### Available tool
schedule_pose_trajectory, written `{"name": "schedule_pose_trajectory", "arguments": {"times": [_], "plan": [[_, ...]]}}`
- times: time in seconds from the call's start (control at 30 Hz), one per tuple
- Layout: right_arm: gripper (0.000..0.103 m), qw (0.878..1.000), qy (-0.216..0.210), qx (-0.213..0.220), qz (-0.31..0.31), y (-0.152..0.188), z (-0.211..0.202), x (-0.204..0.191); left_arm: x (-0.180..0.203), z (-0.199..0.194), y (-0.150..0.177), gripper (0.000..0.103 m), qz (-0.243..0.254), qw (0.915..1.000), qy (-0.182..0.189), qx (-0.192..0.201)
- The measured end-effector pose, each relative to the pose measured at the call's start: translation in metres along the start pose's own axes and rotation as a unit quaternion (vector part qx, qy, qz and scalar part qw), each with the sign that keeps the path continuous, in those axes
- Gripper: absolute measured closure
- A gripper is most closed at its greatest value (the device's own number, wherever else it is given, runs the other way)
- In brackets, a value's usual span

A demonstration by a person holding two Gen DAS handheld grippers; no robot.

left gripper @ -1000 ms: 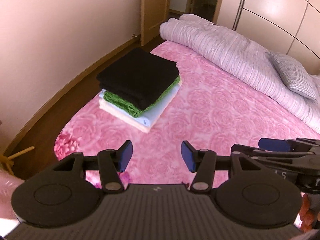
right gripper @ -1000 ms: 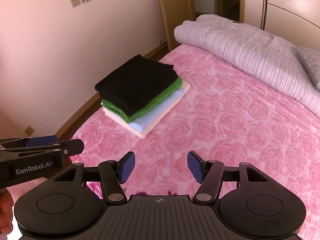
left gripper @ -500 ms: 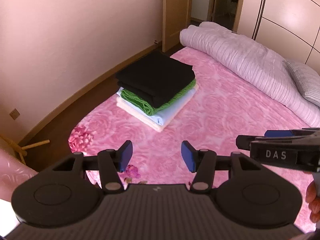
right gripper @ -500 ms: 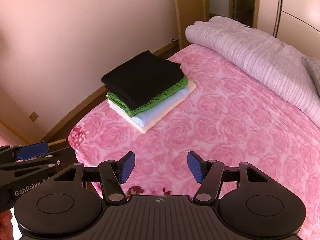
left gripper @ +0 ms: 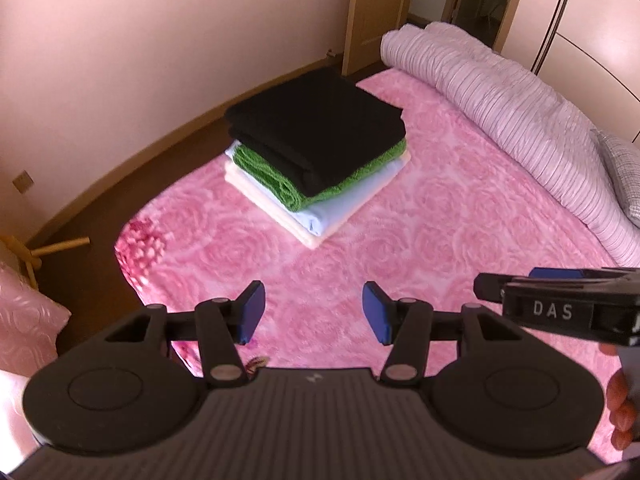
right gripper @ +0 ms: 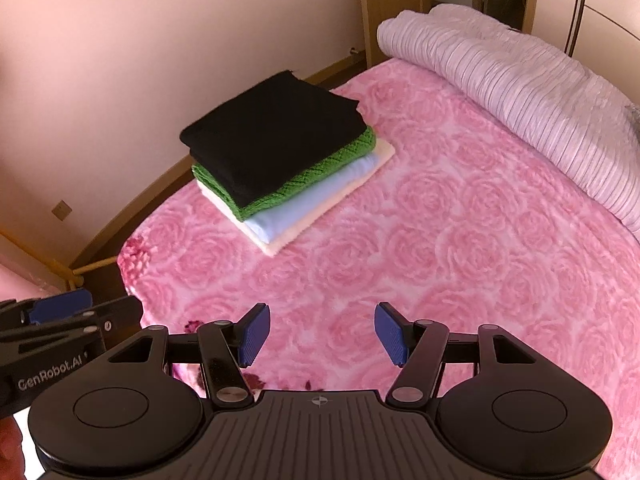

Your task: Fold clothes

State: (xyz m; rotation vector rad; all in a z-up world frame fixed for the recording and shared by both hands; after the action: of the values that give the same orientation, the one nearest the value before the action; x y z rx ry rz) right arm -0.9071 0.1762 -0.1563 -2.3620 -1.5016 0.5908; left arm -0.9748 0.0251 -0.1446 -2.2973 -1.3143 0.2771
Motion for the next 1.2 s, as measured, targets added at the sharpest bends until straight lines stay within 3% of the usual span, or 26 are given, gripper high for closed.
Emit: {"name": "schedule_pose_trajectory", "arguments": {"times": [0.37, 1.2], "plan": [[0.041, 0.999, -0.011, -0.031, -0.024, -0.023, 0.039, 0.008, 0.007, 0.028, -0.017, 0.053, -0.014, 0.9997, -0.008, -0.020], [0.041, 0.997, -0.015, -0.055, -0.042, -0.062, 0.081, 0.017, 0.014, 0.074, -0.046, 0.053, -0.020, 0.9982, -0.012, -0.055]]}}
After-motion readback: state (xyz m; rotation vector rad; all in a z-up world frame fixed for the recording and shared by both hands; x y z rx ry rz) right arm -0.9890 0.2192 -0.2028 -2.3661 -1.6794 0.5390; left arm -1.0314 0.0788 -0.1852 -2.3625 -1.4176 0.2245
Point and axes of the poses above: each gripper's, at about its wrist camera, not at the fingertips, and z roughly the way its jaws point, x to its right, y to its underside, the point moved 9 cm from there along z, roughly the way its jaws point, and after that the axes turned 3 degrees about -x, right-handed, at the moved point
